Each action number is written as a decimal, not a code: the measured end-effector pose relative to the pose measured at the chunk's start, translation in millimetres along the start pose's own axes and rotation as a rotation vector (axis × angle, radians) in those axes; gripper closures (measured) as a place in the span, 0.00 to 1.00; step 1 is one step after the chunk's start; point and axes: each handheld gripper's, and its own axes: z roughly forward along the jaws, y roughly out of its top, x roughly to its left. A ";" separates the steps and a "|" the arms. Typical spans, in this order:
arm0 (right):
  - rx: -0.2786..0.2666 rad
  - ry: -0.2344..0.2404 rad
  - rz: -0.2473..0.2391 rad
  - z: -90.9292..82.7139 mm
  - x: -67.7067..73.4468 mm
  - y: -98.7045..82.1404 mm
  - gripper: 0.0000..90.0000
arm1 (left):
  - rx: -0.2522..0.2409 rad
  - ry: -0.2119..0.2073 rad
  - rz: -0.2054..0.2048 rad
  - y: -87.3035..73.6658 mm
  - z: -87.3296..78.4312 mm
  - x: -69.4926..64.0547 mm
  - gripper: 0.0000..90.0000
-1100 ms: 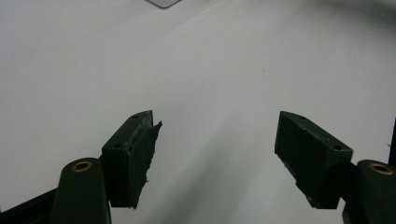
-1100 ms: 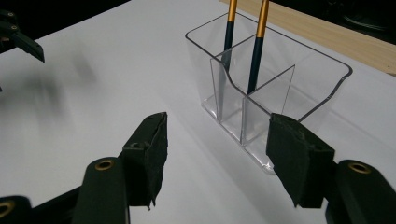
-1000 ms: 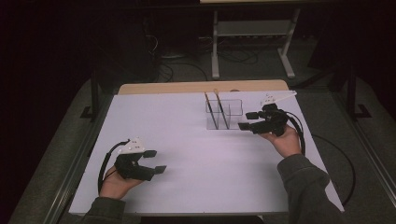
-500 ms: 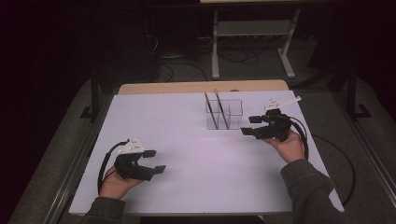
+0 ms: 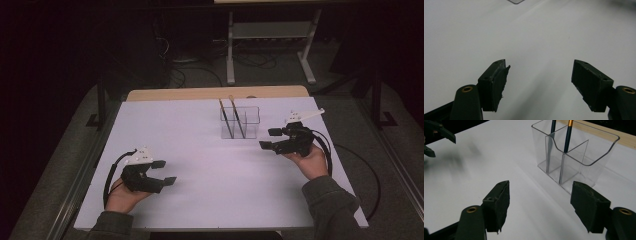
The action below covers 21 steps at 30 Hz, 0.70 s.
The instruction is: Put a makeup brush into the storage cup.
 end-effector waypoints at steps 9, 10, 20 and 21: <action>-0.008 0.013 0.002 -3.3 4.9 -6.0 0.33 | 0.010 0.004 0.009 -1.1 -0.8 1.7 0.30; -0.007 0.015 0.005 -3.2 5.5 -7.2 0.33 | 0.011 0.003 0.009 -1.2 -0.7 1.6 0.30; -0.002 0.010 0.002 -5.9 9.5 -18.6 0.33 | 0.010 0.002 0.000 -2.2 -0.8 1.0 0.30; -0.004 0.009 0.007 -6.5 10.0 -20.1 0.33 | 0.011 0.001 -0.002 -2.1 -0.8 0.8 0.30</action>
